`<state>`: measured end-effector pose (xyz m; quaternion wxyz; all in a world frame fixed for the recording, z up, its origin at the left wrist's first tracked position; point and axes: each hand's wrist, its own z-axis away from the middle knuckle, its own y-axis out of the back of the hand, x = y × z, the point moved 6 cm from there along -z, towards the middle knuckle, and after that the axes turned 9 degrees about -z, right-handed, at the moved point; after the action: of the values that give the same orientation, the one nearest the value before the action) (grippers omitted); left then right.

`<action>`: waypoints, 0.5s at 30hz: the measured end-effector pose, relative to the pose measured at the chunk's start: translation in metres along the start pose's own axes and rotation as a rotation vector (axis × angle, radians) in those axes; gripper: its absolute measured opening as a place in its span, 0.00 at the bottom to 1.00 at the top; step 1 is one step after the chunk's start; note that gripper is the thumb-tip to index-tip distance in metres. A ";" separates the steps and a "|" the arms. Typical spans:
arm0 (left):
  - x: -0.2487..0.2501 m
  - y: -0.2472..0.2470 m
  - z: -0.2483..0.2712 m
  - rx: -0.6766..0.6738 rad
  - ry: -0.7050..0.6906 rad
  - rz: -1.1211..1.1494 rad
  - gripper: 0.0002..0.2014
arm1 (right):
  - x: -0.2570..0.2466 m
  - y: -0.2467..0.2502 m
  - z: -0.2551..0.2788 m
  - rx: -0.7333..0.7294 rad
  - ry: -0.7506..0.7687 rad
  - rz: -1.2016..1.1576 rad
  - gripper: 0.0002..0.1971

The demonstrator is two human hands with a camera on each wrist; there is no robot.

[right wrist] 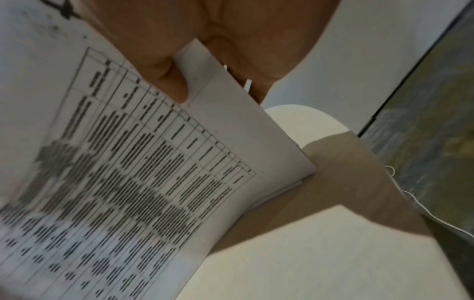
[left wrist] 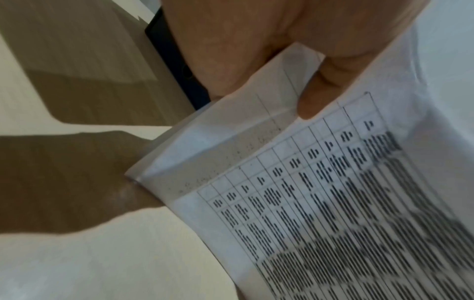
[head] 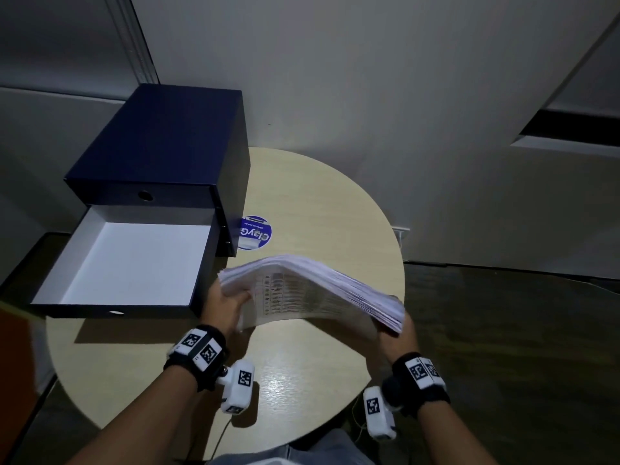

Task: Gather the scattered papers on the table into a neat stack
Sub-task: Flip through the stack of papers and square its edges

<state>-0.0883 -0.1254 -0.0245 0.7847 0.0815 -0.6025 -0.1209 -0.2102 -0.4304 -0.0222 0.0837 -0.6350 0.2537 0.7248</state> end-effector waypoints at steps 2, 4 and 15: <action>0.007 -0.004 0.000 0.009 -0.052 0.000 0.17 | -0.002 -0.006 -0.002 0.036 -0.052 -0.015 0.13; 0.016 -0.006 -0.001 0.000 -0.094 0.002 0.17 | -0.007 -0.008 -0.006 0.057 -0.059 -0.084 0.14; 0.019 0.013 -0.002 0.022 -0.231 0.180 0.22 | -0.018 0.010 -0.011 0.145 0.097 -0.313 0.26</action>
<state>-0.0804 -0.1188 -0.0038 0.7167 0.0214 -0.6951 -0.0521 -0.2020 -0.4409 -0.0028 0.2286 -0.6932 0.2071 0.6514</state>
